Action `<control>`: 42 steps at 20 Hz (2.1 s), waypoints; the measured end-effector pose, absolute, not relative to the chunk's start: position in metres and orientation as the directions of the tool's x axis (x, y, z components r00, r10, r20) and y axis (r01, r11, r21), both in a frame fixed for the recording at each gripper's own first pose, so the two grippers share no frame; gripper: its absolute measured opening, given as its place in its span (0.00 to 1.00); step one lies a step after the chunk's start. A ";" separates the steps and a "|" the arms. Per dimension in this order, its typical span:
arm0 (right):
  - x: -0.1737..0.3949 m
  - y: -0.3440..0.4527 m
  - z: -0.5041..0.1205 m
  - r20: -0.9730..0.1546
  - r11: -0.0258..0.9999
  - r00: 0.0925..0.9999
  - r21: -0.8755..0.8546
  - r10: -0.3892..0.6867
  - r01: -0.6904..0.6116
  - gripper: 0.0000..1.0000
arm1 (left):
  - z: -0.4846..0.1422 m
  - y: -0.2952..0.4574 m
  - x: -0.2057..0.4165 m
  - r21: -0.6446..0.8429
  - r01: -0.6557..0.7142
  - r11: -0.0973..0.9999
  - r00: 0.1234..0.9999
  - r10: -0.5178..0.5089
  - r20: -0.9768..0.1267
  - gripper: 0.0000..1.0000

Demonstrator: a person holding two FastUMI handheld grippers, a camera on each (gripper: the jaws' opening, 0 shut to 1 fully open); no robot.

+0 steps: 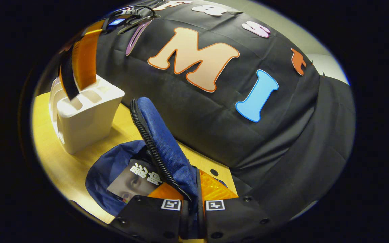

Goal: Open the schoolbag, grab two books from the bookshelf and put them into the schoolbag.

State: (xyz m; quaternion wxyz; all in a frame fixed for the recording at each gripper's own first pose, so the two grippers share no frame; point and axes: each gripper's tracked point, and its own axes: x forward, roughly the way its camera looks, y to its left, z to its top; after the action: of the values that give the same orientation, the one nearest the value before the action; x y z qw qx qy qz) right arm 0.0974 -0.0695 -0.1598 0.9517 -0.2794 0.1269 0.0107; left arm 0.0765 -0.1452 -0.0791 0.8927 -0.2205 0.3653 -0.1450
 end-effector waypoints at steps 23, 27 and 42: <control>0.105 -0.042 -0.196 -0.311 0.808 0.911 -0.588 -0.271 0.039 0.10 | -0.031 0.252 0.069 -0.306 -0.303 0.902 0.686 -0.016 -0.727 0.95; 0.105 -0.039 -0.201 -0.324 0.803 0.899 -0.594 -0.296 0.050 0.13 | -0.054 0.258 0.079 -0.332 -0.292 0.897 0.653 -0.066 -0.754 0.93; 0.102 -0.043 -0.202 -0.326 0.801 0.891 -0.595 -0.316 0.066 0.16 | -0.105 0.222 0.108 -0.158 -0.137 0.978 0.478 -0.074 -0.875 0.41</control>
State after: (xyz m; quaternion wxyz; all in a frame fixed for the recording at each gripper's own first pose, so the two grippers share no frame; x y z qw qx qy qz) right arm 0.1021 -0.0432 -0.2023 0.9255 -0.2983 0.2093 -0.1033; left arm 0.1084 0.2225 -0.1051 0.8534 -0.1035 0.5106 0.0183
